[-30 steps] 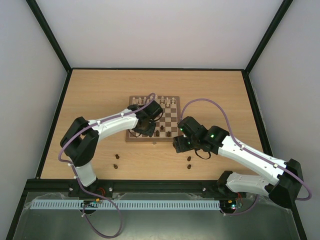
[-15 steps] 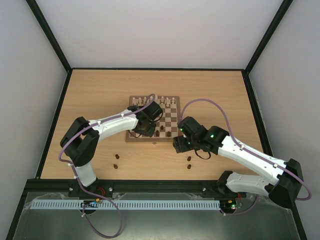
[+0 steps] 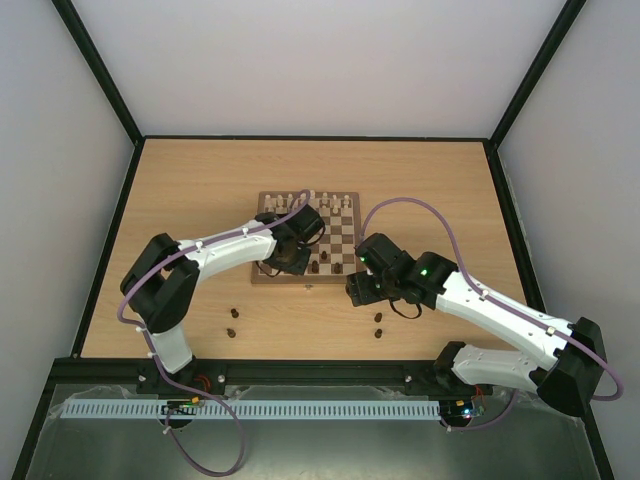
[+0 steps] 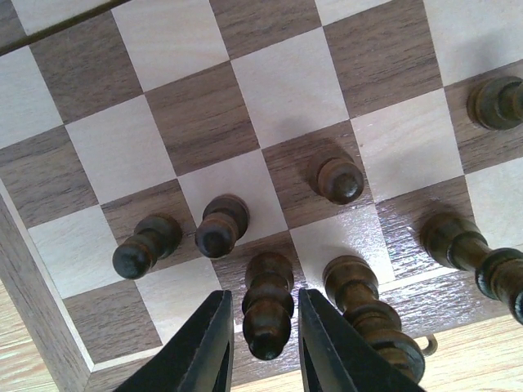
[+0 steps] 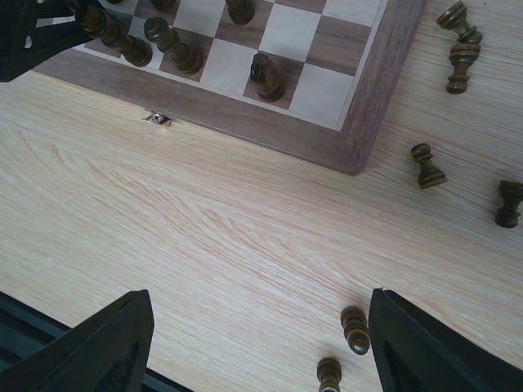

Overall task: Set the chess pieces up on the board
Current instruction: Place the chess piece on the chessboard, then pick up the chess piece at the center of the board, then place the chess piece on the chessboard.

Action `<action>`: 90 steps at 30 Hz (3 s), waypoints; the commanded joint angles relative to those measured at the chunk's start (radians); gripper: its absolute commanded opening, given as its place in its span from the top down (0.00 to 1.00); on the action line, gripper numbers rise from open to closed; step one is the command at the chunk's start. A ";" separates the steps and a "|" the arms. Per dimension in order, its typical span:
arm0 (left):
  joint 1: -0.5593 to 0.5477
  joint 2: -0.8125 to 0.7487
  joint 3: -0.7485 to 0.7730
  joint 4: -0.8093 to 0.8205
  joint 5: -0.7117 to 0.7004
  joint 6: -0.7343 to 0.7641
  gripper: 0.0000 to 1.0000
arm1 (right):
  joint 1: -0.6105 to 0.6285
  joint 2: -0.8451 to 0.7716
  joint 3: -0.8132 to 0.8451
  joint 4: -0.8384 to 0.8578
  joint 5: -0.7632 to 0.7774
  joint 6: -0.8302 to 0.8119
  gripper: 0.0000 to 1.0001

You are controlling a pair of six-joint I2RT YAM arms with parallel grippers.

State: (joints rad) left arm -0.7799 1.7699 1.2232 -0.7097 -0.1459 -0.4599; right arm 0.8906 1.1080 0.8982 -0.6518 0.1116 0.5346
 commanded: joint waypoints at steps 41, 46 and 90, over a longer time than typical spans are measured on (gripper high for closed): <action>-0.116 -0.743 -0.308 0.170 0.128 -0.086 0.01 | 0.013 0.077 -0.188 -0.071 0.060 0.326 0.39; -0.116 -0.742 -0.324 0.179 0.131 -0.080 0.01 | 0.026 0.121 -0.202 -0.049 0.048 0.328 0.48; -0.079 -0.760 -0.321 0.150 0.077 -0.083 0.01 | 0.011 0.635 0.545 -0.236 0.093 0.005 0.94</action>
State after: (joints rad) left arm -0.8722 1.0332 0.9073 -0.5396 -0.0494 -0.5426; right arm 0.9096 1.6833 1.3804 -0.8043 0.1959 0.6025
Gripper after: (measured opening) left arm 0.990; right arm 0.092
